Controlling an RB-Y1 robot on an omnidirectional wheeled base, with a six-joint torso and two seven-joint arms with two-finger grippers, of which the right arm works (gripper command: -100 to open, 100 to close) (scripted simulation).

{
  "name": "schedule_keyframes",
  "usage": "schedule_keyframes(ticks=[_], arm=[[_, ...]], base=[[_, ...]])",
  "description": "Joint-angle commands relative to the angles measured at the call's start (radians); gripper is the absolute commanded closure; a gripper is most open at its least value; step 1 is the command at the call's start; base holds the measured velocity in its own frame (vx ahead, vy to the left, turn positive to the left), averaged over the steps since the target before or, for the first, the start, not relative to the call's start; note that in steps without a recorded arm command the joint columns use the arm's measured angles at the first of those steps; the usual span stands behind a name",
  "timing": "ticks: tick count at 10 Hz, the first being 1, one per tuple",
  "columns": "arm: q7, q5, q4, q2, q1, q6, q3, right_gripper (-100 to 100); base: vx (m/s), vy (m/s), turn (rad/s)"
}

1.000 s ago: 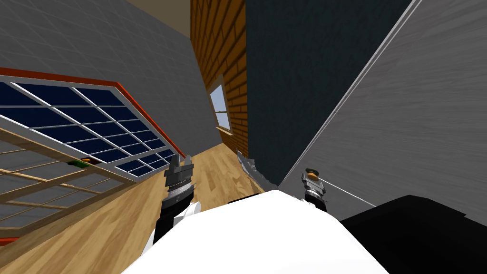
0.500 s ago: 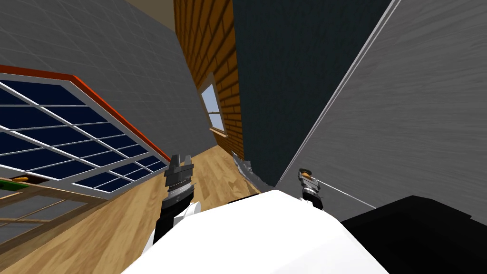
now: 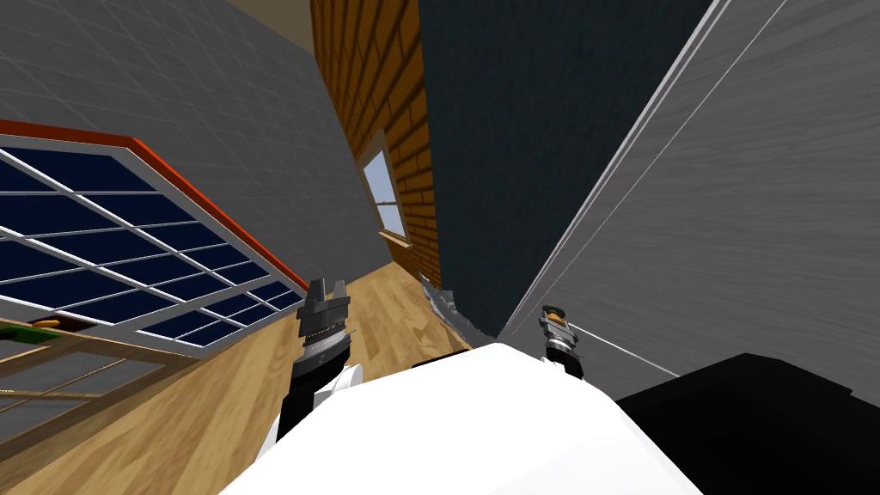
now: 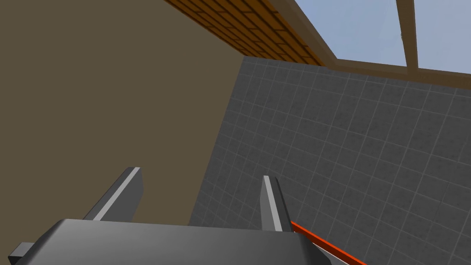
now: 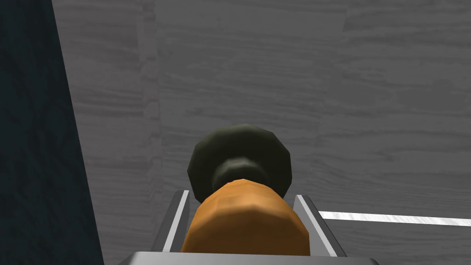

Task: Pull the door open

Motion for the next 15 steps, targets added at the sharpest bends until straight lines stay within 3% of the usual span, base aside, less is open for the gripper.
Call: schedule_keyframes(ticks=[1,6,12,13,15], arm=[[0.000,-0.001,0.000,-0.001,0.001,-0.002,-0.001,100],[-0.035,0.027,-0.014,-0.006,0.010,-0.003,0.037,100],[-0.095,0.074,-0.038,-0.018,0.027,-0.008,0.101,100],[-0.085,0.069,-0.047,-0.012,0.033,-0.001,0.094,100],[-0.114,0.095,-0.058,-0.016,0.049,-0.015,0.126,100]], base=[[0.000,0.000,0.000],[-0.115,0.069,0.032],[-0.216,0.073,0.061],[-0.078,0.031,0.014],[-0.205,0.038,0.074]])
